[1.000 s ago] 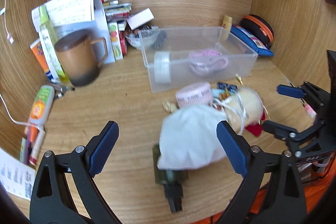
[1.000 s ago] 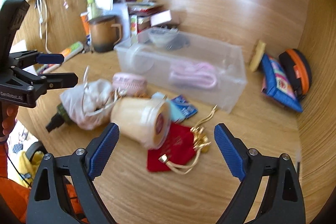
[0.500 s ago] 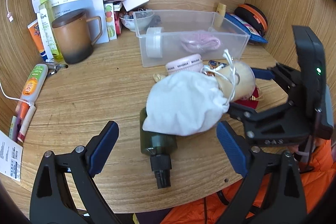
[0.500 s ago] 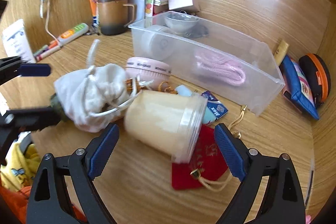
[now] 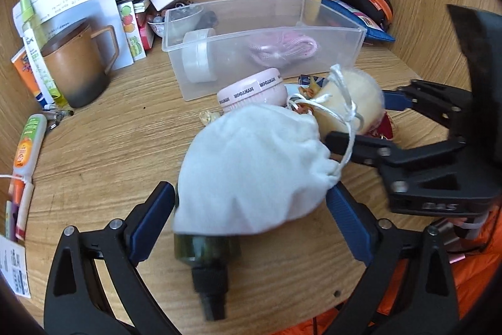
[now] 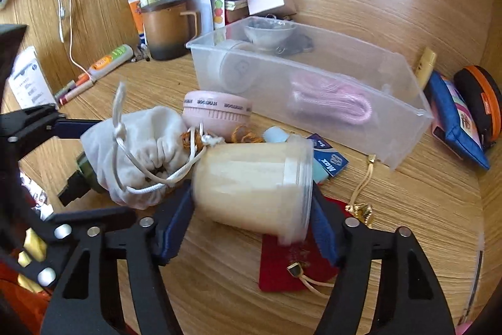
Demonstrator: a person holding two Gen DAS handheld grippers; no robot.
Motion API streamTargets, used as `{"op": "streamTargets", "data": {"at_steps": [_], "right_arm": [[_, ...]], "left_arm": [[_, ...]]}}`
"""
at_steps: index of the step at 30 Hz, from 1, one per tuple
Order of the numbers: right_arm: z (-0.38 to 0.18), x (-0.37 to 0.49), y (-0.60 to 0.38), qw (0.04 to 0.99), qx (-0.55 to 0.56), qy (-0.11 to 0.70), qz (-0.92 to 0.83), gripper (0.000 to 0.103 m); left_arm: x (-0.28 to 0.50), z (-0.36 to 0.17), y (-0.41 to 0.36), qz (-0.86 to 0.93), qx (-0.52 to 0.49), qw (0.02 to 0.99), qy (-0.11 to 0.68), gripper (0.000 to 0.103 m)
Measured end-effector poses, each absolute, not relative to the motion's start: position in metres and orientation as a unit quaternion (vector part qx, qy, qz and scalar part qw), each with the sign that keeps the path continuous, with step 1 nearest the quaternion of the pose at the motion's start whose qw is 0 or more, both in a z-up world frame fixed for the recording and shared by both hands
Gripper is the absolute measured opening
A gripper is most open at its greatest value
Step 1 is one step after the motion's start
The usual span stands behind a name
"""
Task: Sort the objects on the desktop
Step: 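Grasp the white drawstring pouch with left tool while right tool grasps cream jar, then carry pouch and jar over the clear bin and open both tools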
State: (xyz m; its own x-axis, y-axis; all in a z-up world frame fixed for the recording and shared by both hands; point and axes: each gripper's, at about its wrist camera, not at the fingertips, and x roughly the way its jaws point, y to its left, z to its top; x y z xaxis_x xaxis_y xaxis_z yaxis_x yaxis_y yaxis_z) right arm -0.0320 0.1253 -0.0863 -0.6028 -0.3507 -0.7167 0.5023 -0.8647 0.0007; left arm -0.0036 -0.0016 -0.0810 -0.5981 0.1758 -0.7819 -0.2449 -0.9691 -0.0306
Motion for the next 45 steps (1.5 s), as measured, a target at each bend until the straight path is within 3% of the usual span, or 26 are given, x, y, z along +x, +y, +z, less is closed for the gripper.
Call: {"op": "streamTargets", "data": {"at_steps": [19,21,25,32,45], "right_arm": [[-0.065,-0.018,0.167,0.221,0.362,0.085,-0.901,0.062],[-0.062,-0.017,0.174,0.217,0.359,0.080,-0.904,0.062],[-0.059,-0.018,0.185,0.208,0.358,0.070,-0.908,0.062],[-0.058,-0.026,0.199,0.203,0.362,0.044,-0.909,0.062],[-0.045,-0.035,0.209,0.202,0.351,0.028,-0.914,0.062]], "left_arm": [[-0.039,-0.098,0.023,0.887,-0.441,0.126,0.051,0.099],[-0.040,-0.098,0.022,0.889,-0.437,0.125,0.046,0.096],[-0.042,-0.096,0.015,0.892,-0.433,0.128,0.022,0.081],[-0.040,-0.092,-0.001,0.896,-0.422,0.133,-0.015,0.067],[-0.030,-0.073,-0.017,0.906,-0.399,0.136,-0.048,0.059]]}}
